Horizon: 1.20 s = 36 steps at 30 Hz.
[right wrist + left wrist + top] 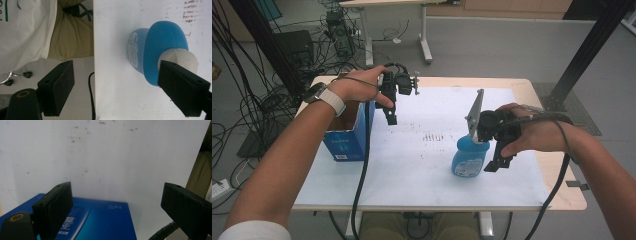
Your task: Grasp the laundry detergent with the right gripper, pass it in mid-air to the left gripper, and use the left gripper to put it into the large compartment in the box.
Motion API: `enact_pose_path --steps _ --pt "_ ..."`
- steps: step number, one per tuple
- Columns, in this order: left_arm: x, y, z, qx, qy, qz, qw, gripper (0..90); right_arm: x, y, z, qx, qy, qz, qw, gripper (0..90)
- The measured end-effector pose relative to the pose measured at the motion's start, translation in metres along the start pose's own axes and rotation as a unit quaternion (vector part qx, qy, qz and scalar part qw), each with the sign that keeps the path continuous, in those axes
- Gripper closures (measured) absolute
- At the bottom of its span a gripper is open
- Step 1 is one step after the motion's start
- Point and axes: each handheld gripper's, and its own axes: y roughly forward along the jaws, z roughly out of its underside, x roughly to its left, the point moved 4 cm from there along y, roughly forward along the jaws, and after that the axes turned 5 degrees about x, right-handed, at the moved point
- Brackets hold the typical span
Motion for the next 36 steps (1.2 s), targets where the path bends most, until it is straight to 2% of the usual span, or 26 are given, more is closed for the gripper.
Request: enact_pose_path --steps 36 --pt "-0.0003 -0.0005 0.0008 0.000 -0.007 0.000 1.0000 10.9 0.0010 -0.0099 0.0008 -0.001 -0.004 0.003 1.0000 14.4"
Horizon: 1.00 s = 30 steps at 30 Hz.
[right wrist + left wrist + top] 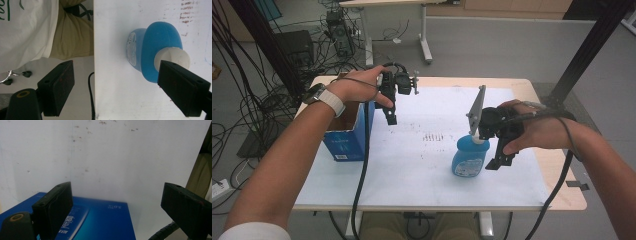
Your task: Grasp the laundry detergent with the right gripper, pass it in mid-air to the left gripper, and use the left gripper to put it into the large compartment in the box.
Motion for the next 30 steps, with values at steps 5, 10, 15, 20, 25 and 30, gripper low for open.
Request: enact_pose_path --steps 5,10,15,20,25,30 --pt "-0.001 0.000 -0.001 -0.001 0.001 0.000 1.0000 10.9 0.001 -0.001 0.001 -0.001 0.001 0.001 1.0000 14.0" --pt "-0.001 0.000 -0.002 0.000 0.002 -0.001 1.0000 10.8 0.000 -0.003 0.001 -0.010 -0.002 0.007 0.9999 12.2" --pt "-0.002 0.000 -0.002 -0.004 0.000 -0.002 1.0000 10.8 -0.001 -0.006 0.004 -0.020 -0.008 0.015 0.9997 11.3" --pt "-0.002 0.000 -0.001 -0.005 -0.001 -0.003 1.0000 10.8 -0.002 -0.010 0.007 -0.028 -0.015 0.029 0.9991 10.2" --pt "-0.002 0.000 -0.002 -0.008 -0.003 -0.004 1.0000 10.8 -0.004 -0.010 0.011 -0.034 -0.012 0.033 0.9988 9.1" --pt "-0.002 0.001 -0.003 -0.009 -0.002 -0.004 1.0000 10.8 -0.008 -0.009 0.018 -0.038 -0.005 0.036 0.9986 8.7"
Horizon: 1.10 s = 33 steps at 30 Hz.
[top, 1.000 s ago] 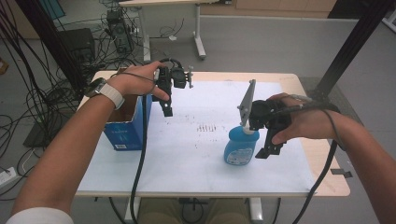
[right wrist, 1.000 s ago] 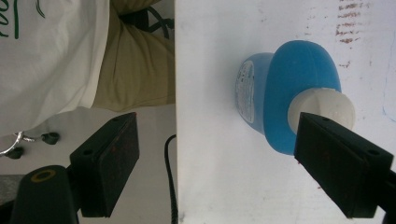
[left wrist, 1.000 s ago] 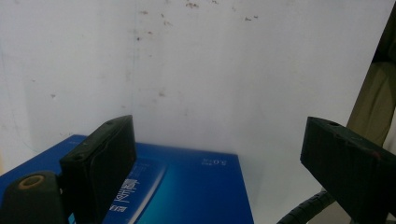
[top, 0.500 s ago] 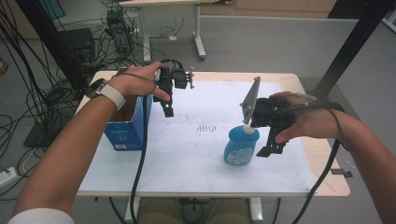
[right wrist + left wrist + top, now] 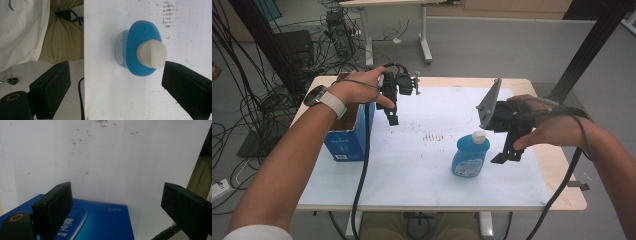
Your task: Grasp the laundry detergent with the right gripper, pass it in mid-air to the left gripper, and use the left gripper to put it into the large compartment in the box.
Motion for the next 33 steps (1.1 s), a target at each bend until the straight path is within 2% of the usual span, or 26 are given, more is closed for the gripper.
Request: enact_pose_path --steps 15,33 --pt "0.000 0.002 -0.002 -0.001 -0.001 0.000 1.0000 10.8 -0.014 0.007 0.021 -0.032 0.030 0.006 0.9990 7.6" --pt "-0.001 0.006 -0.003 -0.007 -0.001 0.001 1.0000 10.8 -0.026 0.024 0.034 -0.065 0.042 -0.002 0.9970 7.3"
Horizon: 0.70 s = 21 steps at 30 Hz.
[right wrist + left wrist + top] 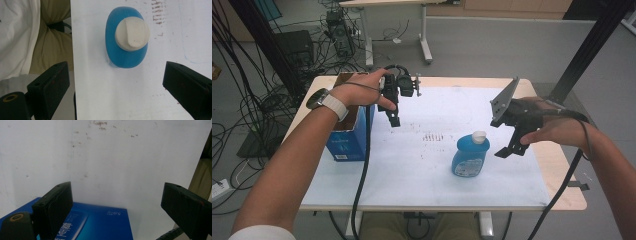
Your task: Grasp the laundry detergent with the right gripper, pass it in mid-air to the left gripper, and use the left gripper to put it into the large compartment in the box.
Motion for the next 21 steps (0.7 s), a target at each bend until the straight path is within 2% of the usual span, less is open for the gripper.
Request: enact_pose_path --steps 21 --pt "0.000 0.004 -0.001 -0.002 -0.001 0.000 1.0000 10.8 -0.010 0.017 0.011 -0.024 0.009 -0.004 0.9997 7.8"
